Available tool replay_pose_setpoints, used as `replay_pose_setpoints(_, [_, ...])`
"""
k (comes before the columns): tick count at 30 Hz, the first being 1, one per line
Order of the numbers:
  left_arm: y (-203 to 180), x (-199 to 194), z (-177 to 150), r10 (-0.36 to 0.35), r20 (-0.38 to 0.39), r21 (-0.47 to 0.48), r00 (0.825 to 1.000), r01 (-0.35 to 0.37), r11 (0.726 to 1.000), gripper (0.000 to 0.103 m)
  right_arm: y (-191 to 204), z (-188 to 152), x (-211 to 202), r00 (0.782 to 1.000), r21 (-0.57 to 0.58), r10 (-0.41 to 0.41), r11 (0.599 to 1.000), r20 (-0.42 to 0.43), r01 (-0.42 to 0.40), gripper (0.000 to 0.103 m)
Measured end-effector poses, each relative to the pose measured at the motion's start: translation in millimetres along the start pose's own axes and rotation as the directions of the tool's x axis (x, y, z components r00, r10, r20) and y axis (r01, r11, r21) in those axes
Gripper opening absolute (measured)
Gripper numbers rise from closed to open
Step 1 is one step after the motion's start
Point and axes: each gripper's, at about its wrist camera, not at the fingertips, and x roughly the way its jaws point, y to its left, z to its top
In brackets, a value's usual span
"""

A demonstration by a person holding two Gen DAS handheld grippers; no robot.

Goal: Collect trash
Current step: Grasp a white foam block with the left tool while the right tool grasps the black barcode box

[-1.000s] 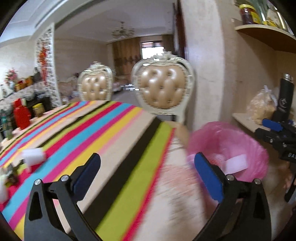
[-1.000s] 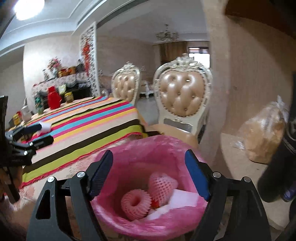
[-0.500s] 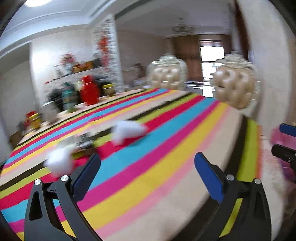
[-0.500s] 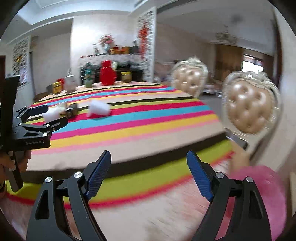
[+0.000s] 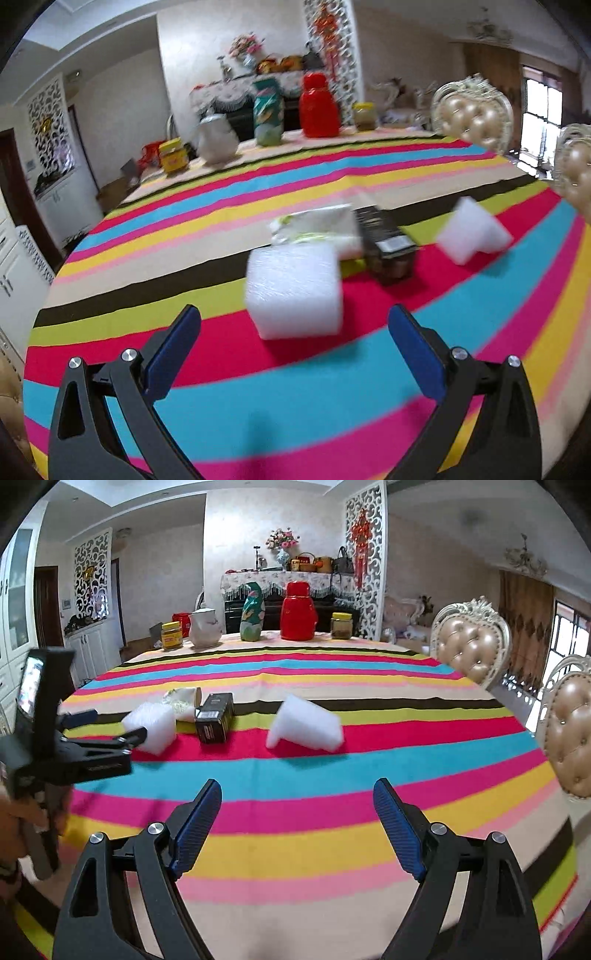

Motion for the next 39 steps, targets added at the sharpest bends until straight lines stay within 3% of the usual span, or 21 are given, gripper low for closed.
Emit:
replay_pose_setpoints(5, [11,35,14,-0.033,-0.067,-0.056,0.997,0.029,0.998,0.093,12,12,34,0.998,-0.013,0.018,1.000,-0.054,-0.019,0.080])
replay_pose_setpoints(6, [13,39,15,-0.050,-0.072,-0.065,0.996,0.045,0.997,0.082,15,11,39,0.998,-0.017,0.022,1.000,-0.064,-0.023,0.080])
replay_pose_setpoints(7, [17,42,15,-0.075,-0.082,-0.071,0.994,0.069,0.995,0.063,19,11,45,0.997,-0.020,0.026,0.999,-0.072,-0.027,0.080])
replay_pose_setpoints(11, [30,36,15,-0.130,-0.039,-0.108,0.991,0.125,0.986,0.062,38,15,72,0.991,-0.038,0.066,0.997,-0.113,-0.071,0.080])
replay_pose_setpoints(14, [35,13,19,-0.038,0.083,-0.056,0.996,0.043,0.997,0.062,56,19,94,0.987,-0.053,0.096,0.993,-0.127,-0.103,0.080])
replay_pose_setpoints(19, [61,2,20,0.022,0.150,-0.167,0.988,0.003,0.986,0.062,79,33,131,0.980,-0.041,0.114,0.992,-0.165,-0.123,0.080])
replay_pose_setpoints(27, [73,14,17,0.009,0.113,-0.200,0.994,0.014,0.980,0.062,112,61,179,0.976,-0.075,0.063,0.994,-0.208,-0.081,0.071])
replay_pose_setpoints(32, [78,16,21,0.003,0.115,-0.215,0.993,0.022,0.976,0.062,117,67,208,0.964,-0.069,0.036,0.996,-0.262,-0.056,0.051])
replay_pose_setpoints(33, [79,16,21,0.003,0.117,-0.218,0.993,0.023,0.976,0.062,115,68,211,0.963,-0.057,0.040,0.997,-0.266,-0.057,0.040])
replay_pose_setpoints(39, [80,14,18,-0.024,0.110,-0.226,0.994,0.048,0.973,0.062,107,65,187,0.980,-0.027,0.047,0.998,-0.195,-0.053,0.038])
